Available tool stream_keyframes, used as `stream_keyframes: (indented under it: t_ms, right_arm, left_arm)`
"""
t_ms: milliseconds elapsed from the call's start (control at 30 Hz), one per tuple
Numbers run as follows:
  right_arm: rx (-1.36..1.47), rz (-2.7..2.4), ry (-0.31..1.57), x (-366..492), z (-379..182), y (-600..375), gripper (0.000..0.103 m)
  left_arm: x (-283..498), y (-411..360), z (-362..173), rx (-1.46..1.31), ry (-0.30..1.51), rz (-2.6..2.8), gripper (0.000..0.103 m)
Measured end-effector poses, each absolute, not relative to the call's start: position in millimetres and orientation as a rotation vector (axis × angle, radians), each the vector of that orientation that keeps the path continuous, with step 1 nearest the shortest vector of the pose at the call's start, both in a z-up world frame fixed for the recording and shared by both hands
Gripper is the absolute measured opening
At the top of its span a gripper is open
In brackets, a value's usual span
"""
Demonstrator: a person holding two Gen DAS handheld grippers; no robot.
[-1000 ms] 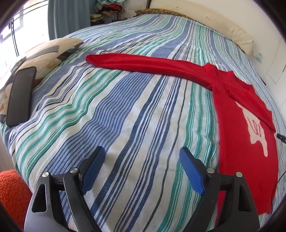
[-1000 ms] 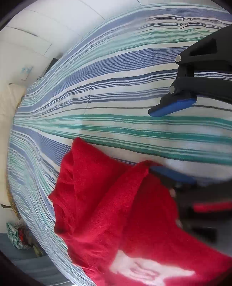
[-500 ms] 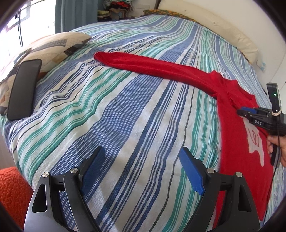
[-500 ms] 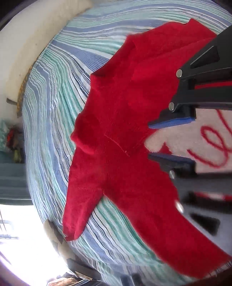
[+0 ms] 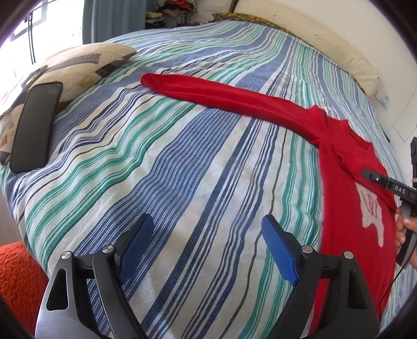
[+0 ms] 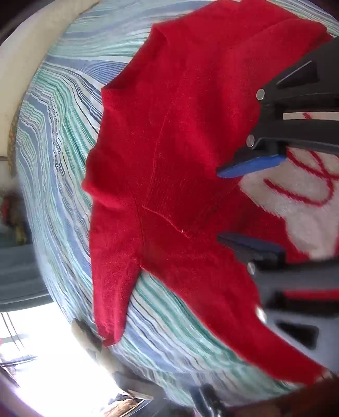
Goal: Fold small clothes
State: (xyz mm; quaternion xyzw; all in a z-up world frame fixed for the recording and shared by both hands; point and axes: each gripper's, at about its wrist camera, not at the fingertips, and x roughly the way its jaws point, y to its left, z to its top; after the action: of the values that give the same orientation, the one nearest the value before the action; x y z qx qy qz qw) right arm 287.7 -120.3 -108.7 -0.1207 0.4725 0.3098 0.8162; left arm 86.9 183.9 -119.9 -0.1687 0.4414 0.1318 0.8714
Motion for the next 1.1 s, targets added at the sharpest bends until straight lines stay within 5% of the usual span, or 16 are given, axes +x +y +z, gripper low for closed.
stream_keyframes:
  t_ms: [233, 333, 367, 400, 567, 700, 767, 800, 967, 1067, 1100]
  right_arm:
    - [0.265, 0.404, 0.993, 308, -83, -296, 0.045]
    - [0.295, 0.346, 1.243, 315, -121, -342, 0.044]
    - [0.27, 0.371, 1.355, 315, -134, -346, 0.035]
    - [0.191, 0.39, 1.357, 310, -131, -346, 0.027]
    - [0.202, 0.28, 1.098, 332, -76, -380, 0.032]
    - [0.174, 0.2, 1.135, 382, -88, -382, 0.032]
    - [0.14, 0.15, 1.161, 399, -101, -383, 0.007]
    - [0.123, 0.139, 1.125, 402, -101, -385, 0.004]
    - [0.144, 0.036, 1.089, 409, -122, -403, 0.008]
    - [0.147, 0.033, 1.035, 394, -108, -408, 0.038]
    - [0.155, 0.05, 0.993, 382, -99, -409, 0.038]
  left_arm:
    - [90, 182, -123, -0.342, 0.932, 0.282, 0.086]
    - [91, 176, -124, -0.315, 0.935, 0.276, 0.086]
    - [91, 174, -125, -0.304, 0.936, 0.277, 0.086]
    - [91, 172, -125, -0.294, 0.938, 0.28, 0.086]
    - [97, 168, -132, -0.258, 0.95, 0.301, 0.086]
    - [100, 166, -136, -0.238, 0.963, 0.313, 0.086]
    - [102, 164, -137, -0.227, 0.967, 0.312, 0.086]
    - [102, 163, -138, -0.221, 0.969, 0.311, 0.086]
    - [106, 160, -139, -0.205, 0.978, 0.299, 0.086]
    - [106, 163, -137, -0.225, 0.975, 0.294, 0.086]
    - [105, 163, -137, -0.233, 0.973, 0.292, 0.086]
